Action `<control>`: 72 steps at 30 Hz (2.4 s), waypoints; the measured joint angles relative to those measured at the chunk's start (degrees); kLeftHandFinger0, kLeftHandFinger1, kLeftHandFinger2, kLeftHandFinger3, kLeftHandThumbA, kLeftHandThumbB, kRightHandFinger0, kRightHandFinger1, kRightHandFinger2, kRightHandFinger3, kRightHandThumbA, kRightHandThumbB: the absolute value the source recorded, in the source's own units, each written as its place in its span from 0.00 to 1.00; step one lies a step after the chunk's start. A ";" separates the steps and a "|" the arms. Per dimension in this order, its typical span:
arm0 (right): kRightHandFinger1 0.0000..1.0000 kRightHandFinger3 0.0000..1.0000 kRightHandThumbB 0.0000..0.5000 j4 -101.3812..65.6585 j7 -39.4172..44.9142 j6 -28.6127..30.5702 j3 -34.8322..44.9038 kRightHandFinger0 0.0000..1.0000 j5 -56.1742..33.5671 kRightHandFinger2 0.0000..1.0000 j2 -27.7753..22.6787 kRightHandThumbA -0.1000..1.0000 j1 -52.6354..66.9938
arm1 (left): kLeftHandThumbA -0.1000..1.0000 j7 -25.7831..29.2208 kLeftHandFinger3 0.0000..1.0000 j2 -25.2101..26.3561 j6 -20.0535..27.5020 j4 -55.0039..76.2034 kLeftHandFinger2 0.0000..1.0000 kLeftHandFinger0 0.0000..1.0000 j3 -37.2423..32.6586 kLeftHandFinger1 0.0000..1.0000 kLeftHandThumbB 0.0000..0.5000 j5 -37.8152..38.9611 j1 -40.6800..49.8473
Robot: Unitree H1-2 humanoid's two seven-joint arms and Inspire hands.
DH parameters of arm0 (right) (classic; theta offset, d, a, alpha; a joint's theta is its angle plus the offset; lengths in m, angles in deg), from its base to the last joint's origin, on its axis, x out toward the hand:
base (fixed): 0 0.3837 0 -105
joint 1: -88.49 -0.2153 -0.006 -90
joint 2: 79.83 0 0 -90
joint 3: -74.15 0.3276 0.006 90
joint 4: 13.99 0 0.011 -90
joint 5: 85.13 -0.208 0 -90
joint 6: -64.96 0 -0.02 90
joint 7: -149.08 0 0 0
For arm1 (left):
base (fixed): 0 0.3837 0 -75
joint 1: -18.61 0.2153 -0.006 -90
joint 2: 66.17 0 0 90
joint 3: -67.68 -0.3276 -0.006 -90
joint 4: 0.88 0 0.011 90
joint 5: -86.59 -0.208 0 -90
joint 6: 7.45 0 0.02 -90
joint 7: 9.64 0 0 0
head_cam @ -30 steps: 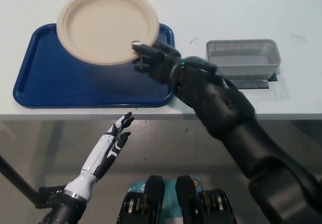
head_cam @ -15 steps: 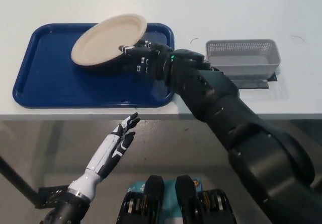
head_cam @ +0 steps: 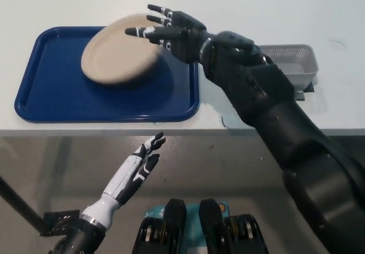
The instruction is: Use the right hand to pick up a plate from a leveled surface and place it into a tray on the left side
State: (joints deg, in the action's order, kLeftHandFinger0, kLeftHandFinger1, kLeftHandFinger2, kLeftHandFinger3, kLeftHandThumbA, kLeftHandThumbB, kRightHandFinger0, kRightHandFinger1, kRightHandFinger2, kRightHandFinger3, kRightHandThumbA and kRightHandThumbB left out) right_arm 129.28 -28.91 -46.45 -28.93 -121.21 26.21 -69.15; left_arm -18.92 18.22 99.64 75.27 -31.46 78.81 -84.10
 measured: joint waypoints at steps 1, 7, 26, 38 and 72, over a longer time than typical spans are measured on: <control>1.00 1.00 0.89 -1.56 -0.06 -0.12 -0.55 1.00 -0.26 1.00 -0.53 1.00 1.29 | 1.00 0.00 1.00 0.00 -0.04 -0.09 1.00 0.95 0.00 1.00 1.00 0.00 0.00; 1.00 1.00 0.88 -12.67 -0.50 -0.64 -3.14 1.00 -1.84 1.00 -6.03 1.00 11.72 | 1.00 -0.01 1.00 0.00 -0.16 -0.79 1.00 0.93 0.00 1.00 1.00 0.00 0.00; 1.00 1.00 1.00 -41.70 -1.73 -0.50 -0.43 1.00 -5.60 1.00 -23.81 1.00 39.55 | 1.00 -0.01 1.00 -0.01 -0.94 -2.36 1.00 1.00 -0.04 1.00 1.00 -0.05 -0.01; 1.00 1.00 0.60 -63.95 -1.95 2.99 1.45 1.00 -5.60 1.00 -26.08 1.00 57.21 | 1.00 -0.01 1.00 -0.04 -0.96 -4.00 1.00 1.00 -0.06 1.00 1.00 -0.08 -0.44; 1.00 1.00 0.18 -55.38 6.55 18.92 -4.29 1.00 25.66 1.00 -22.78 0.58 59.07 | 1.00 1.58 1.00 -1.05 2.34 -5.34 1.00 1.00 8.27 1.00 0.98 2.86 -2.52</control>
State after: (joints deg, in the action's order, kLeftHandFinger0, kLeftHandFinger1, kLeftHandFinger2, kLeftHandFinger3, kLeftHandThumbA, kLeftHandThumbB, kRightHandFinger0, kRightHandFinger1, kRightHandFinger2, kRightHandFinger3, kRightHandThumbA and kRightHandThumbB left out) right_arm 73.90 -22.37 -27.52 -33.23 -95.55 3.43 -10.08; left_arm -17.34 17.16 101.98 69.93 -23.19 81.66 -86.63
